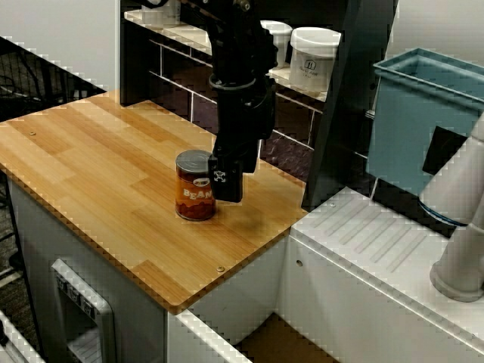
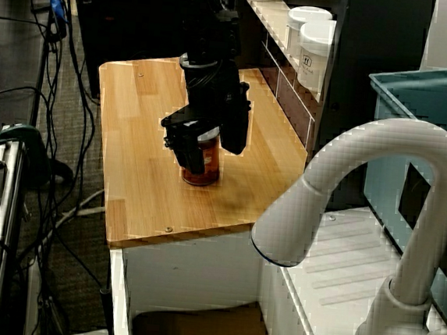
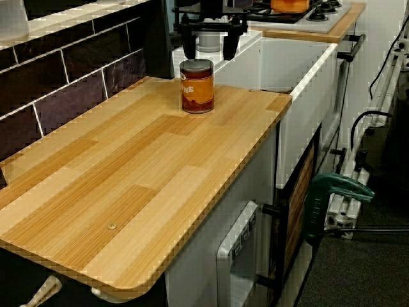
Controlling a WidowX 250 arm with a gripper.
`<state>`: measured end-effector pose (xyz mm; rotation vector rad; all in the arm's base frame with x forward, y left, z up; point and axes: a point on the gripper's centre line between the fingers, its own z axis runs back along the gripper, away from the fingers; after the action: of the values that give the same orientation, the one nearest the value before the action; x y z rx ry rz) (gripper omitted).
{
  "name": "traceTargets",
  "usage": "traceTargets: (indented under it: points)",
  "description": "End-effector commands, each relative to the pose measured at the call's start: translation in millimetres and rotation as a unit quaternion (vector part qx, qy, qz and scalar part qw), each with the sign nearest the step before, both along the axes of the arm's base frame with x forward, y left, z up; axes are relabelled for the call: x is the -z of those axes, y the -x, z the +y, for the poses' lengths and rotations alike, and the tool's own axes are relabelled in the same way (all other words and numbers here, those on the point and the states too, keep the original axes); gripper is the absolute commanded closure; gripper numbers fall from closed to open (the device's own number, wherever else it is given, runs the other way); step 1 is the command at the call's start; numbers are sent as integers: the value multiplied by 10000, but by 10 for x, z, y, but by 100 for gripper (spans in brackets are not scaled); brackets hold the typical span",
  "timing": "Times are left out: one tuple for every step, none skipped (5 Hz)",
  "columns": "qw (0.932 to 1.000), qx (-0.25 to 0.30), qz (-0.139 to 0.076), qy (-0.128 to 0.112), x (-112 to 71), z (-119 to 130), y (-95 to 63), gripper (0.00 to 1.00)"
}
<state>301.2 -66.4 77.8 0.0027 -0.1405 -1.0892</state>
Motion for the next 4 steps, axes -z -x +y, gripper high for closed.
traceTargets:
  points:
    - [9997, 244, 73, 44, -64, 239, 48, 0]
    - [9993, 357, 23, 88, -69, 357, 97, 0]
    - [9989, 446, 48, 117, -63, 484, 143, 0]
    - [9986, 491, 142, 132, -68, 579, 175, 0]
